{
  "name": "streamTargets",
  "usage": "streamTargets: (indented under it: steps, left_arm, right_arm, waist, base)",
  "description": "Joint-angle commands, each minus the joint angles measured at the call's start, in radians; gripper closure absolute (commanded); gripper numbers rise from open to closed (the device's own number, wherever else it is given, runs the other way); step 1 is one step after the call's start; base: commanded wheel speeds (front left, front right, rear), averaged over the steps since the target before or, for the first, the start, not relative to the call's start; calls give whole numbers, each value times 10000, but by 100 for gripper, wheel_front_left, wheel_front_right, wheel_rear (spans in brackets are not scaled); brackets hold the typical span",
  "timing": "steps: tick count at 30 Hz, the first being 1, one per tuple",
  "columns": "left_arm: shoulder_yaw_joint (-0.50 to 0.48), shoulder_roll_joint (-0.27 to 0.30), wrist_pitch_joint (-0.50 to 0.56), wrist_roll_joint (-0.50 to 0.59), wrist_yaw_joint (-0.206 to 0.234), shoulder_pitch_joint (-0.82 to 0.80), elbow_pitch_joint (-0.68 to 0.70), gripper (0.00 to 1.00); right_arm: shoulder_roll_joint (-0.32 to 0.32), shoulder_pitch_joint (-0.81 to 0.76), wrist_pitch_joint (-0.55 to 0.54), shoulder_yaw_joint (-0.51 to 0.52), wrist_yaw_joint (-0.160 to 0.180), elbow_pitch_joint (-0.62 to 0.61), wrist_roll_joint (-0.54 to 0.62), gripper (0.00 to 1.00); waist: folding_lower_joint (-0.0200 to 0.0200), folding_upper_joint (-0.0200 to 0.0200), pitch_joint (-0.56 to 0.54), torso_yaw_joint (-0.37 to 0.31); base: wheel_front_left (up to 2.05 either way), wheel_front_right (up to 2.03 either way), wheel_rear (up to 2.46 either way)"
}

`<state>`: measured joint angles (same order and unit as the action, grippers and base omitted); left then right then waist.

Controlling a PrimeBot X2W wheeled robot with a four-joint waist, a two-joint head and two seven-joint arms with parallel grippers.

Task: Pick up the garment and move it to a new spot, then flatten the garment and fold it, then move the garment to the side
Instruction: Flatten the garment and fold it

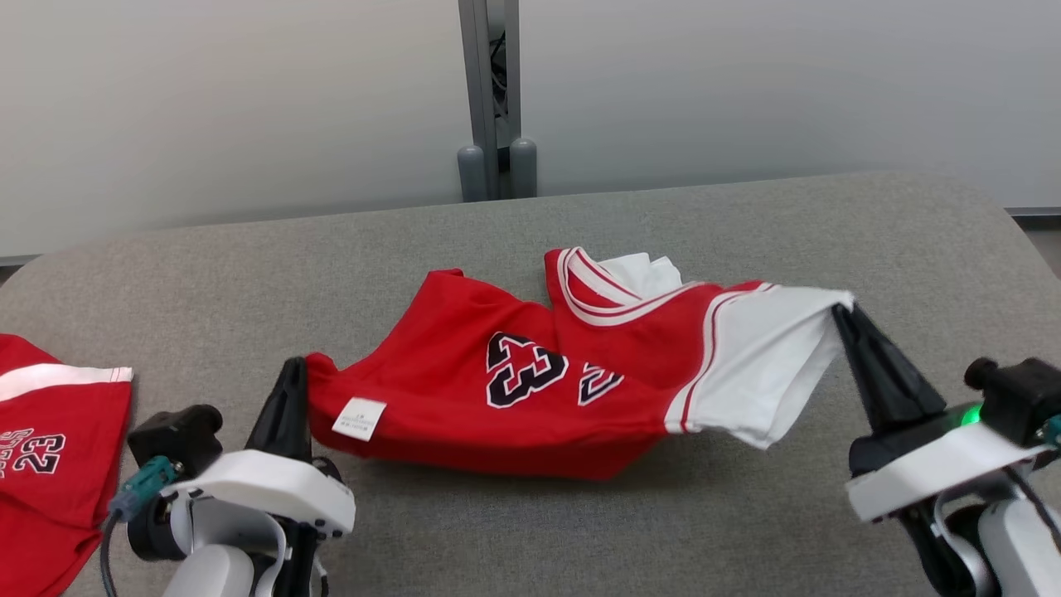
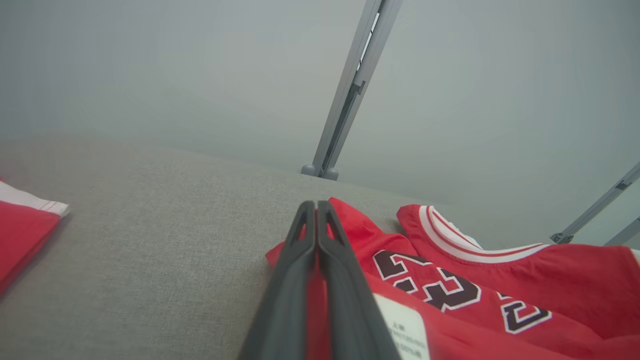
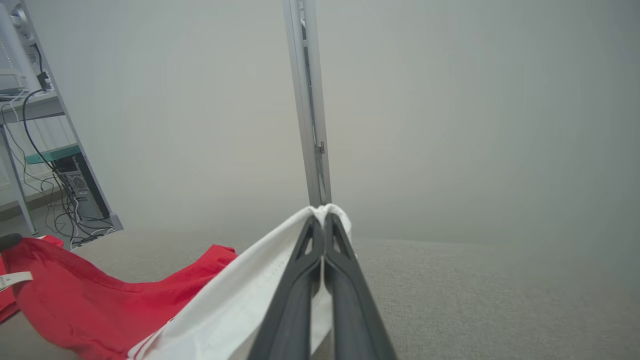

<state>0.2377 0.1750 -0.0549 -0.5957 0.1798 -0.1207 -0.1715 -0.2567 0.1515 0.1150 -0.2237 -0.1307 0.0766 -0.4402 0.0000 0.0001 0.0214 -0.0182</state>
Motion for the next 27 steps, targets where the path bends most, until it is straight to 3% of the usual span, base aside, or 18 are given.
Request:
streamTargets:
  steps: [1, 5, 10, 16, 22, 27]
  left_arm:
    - [-106, 10, -89, -90, -51, -262, 168, 100]
    - [-422, -266, -436, -565, -225, -589, 789, 100]
    - [-798, -610, -1150, -1192, -632, -648, 1425, 100]
    - [-848, -834, -1377, -1542, -520, -480, 1343, 100]
    - [-965, -937, -841, -1910, -223, -1645, 1127, 100]
    - [-970, -727, 29, -1892, 24, -4282, 518, 100]
  right_arm:
    - [-47, 230, -8, 175, -2, -67, 94, 100]
    - [83, 921, -109, 902, -2, -99, 429, 100]
    - [1061, 1149, -644, 2025, -4, 215, -391, 100]
    - [1613, 1096, -1164, 2186, -4, 125, -693, 100]
    - [1421, 2693, -1776, 1980, -4, -1, -662, 100]
    - [995, 5481, -2374, 1860, -4, 596, -747, 100]
  waist:
    - [0, -1, -106, -28]
    - [0, -1, -288, -27]
    - [0, -1, -440, -4]
    - [0, -1, -394, -63]
    - [0, -1, 130, -200]
    - [0, -1, 1313, -181]
  base:
    - [0, 0, 0]
    - [0, 0, 0]
    - [0, 0, 0]
    - [0, 0, 0]
    - [0, 0, 0]
    - [0, 0, 0]
